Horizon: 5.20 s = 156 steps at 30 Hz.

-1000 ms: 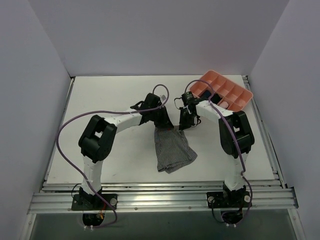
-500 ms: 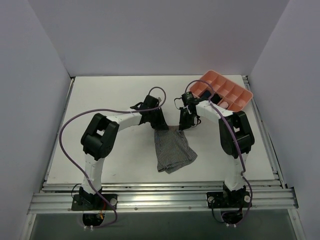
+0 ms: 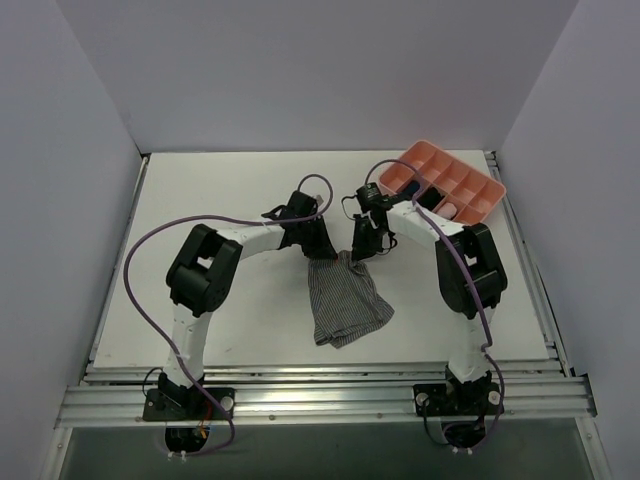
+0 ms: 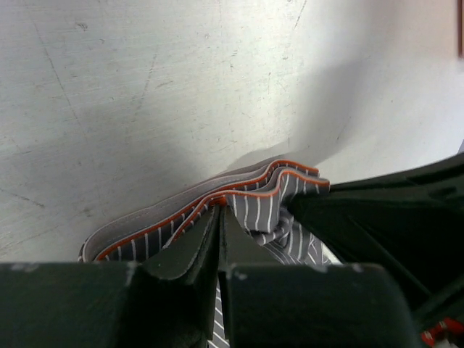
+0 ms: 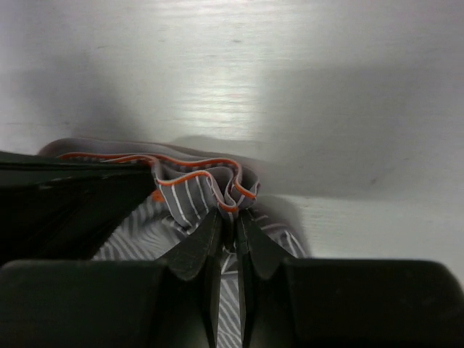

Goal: Roll the underwear
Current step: Fold the underwear

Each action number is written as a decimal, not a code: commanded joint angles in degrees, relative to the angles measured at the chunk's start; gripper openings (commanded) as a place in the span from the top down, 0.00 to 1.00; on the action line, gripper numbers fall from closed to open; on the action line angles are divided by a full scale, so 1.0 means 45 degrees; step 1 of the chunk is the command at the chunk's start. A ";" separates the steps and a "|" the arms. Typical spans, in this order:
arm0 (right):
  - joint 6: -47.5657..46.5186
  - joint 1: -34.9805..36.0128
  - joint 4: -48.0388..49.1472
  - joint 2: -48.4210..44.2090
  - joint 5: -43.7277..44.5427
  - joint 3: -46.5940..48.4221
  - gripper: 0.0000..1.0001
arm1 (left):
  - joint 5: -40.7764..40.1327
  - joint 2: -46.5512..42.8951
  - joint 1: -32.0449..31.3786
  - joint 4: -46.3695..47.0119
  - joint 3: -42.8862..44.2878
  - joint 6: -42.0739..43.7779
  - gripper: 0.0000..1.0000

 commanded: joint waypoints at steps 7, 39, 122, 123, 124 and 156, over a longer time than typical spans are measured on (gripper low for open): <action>0.1151 0.1714 -0.0722 -0.0655 0.0018 0.1507 1.00 | -0.0356 0.0132 -0.0003 0.0077 -0.0813 0.0418 0.89; 0.2539 0.2829 0.1153 -0.1202 0.0526 0.0021 1.00 | -0.1371 -0.3734 0.1168 -0.4317 -0.1241 0.1609 0.75; 0.1137 0.3710 -0.0430 -0.2801 0.1076 0.1803 0.69 | 0.1617 -0.4517 0.3142 -0.5274 -0.1633 0.2196 0.56; 0.0920 0.3573 -0.0430 -0.3113 0.0822 0.1084 0.68 | 0.1578 -0.4458 0.3084 -0.5353 -0.1517 0.2177 0.55; 0.0705 0.3436 -0.0507 -0.3290 0.0722 0.0748 0.67 | 0.1539 -0.4245 0.3044 -0.5624 -0.1439 0.2157 0.53; 0.1484 0.4429 -0.0916 -0.6085 0.2144 -0.4684 0.74 | 0.0660 -0.1919 0.1911 -0.5783 -0.0715 0.1376 0.68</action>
